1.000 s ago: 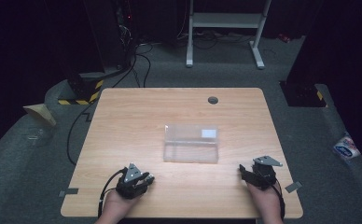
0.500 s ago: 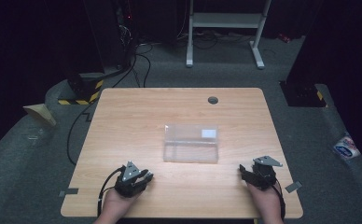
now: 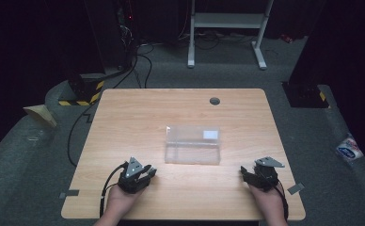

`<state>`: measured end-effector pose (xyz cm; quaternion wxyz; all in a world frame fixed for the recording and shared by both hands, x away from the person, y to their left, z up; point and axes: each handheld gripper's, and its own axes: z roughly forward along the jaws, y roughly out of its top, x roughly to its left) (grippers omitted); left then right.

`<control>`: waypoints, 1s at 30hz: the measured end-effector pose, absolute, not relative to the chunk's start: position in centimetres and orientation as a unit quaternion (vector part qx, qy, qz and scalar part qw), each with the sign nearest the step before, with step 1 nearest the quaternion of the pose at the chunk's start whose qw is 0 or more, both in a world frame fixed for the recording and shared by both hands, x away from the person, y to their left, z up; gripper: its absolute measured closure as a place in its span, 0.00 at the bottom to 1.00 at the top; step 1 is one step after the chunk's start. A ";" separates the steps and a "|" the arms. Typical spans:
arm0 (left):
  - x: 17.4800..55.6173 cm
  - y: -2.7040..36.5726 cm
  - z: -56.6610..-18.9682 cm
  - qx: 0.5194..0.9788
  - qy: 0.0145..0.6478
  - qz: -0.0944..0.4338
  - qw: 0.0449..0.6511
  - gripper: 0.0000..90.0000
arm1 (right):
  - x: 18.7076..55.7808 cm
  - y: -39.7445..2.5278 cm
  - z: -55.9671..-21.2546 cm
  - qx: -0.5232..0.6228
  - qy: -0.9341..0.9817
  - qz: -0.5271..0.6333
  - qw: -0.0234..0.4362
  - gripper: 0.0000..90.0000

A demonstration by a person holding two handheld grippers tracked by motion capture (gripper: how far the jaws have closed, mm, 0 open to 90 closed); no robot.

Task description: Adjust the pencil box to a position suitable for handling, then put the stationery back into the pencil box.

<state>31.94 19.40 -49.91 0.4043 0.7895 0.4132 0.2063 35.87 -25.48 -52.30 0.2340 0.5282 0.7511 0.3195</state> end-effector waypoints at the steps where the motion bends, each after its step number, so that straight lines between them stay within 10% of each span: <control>1: 31.9 19.4 -49.7 0.788 0.414 0.209 0.405 0.75 | 35.9 -25.5 -52.3 0.527 0.752 0.320 0.234 0.35; 30: 35.3 16.9 -46.6 0.777 0.412 0.203 0.430 0.75 | 35.8 -25.4 -52.3 0.525 0.753 0.320 0.233 0.35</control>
